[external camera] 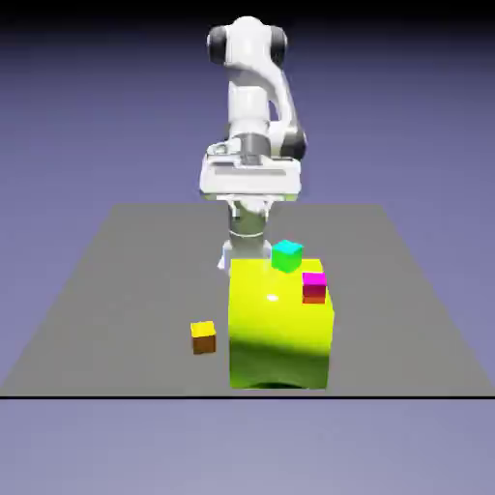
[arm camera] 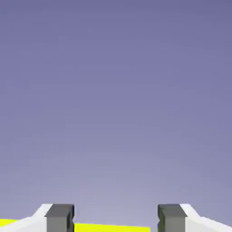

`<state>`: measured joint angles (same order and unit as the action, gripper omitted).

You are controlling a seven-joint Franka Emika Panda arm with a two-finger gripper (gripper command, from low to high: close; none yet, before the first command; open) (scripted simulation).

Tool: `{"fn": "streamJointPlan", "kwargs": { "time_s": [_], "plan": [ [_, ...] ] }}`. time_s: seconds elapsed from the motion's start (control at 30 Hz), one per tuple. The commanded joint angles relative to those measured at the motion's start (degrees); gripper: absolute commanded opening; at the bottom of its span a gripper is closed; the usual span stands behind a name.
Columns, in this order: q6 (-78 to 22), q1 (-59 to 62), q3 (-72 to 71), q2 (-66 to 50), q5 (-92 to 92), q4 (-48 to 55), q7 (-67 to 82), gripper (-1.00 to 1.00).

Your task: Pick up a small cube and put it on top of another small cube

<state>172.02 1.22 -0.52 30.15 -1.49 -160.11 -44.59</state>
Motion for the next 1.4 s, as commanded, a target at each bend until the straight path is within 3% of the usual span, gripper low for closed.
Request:
{"fn": "streamJointPlan", "kwargs": {
  "time_s": [0.0,0.6,0.87,0.9,1.1,1.37],
  "plan": [
    [-1.7,1.6,-0.4,-2.1,-1.2,0.7,-1.8,0.0],
    [-31.3,30.0,-8.2,-39.5,-23.5,14.0,-33.5,0.0],
    [-21.1,30.1,-10.9,-50.7,-28.0,14.5,-30.4,0.0],
    [-21.1,30.1,-10.9,-50.7,-28.0,14.5,-30.4,-1.0],
    [-31.4,30.4,-8.4,-40.3,-23.9,14.2,-33.8,-1.0],
    [-47.4,14.5,4.1,-27.4,-9.8,14.2,-32.5,-1.0]
  ]
}}
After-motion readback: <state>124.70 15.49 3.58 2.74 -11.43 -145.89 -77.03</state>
